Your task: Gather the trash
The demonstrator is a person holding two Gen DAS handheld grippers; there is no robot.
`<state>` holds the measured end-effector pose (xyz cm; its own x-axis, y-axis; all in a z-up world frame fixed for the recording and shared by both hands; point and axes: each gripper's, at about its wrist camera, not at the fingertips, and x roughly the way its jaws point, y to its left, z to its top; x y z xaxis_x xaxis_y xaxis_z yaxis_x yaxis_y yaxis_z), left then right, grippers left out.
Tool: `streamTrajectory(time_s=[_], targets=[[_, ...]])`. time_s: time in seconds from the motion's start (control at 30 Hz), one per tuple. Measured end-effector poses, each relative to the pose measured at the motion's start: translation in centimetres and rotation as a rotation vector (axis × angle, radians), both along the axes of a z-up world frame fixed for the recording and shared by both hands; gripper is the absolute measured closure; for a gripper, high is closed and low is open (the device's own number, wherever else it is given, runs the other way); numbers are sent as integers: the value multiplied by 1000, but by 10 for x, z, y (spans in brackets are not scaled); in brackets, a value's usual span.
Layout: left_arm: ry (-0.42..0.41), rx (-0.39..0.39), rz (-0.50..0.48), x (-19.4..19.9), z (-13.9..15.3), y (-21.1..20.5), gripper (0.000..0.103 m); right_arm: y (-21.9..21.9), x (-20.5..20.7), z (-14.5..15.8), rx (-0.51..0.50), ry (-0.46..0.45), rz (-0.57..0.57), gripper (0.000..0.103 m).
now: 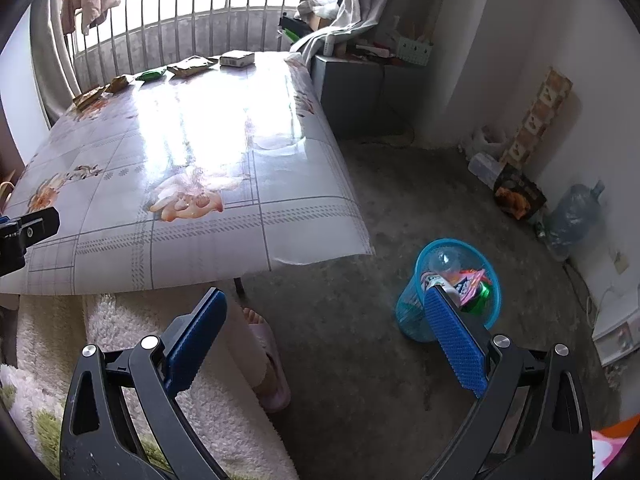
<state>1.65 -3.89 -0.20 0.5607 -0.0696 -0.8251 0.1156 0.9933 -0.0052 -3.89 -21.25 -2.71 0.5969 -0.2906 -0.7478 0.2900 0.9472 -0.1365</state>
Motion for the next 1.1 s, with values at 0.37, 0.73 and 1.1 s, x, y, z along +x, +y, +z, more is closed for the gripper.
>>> streamTrajectory(time_s=[0.37,0.73,1.1], targets=[[-2,3,6,0,-1,3,6,3,5,2,-7,1,6,8],[-6,-1,-2,0,0,2,6,4,5,1,-9,1,6,8],[-5,-23,-60,-4,0,-9,6,-5,5,-1,-1,9,-13,8]])
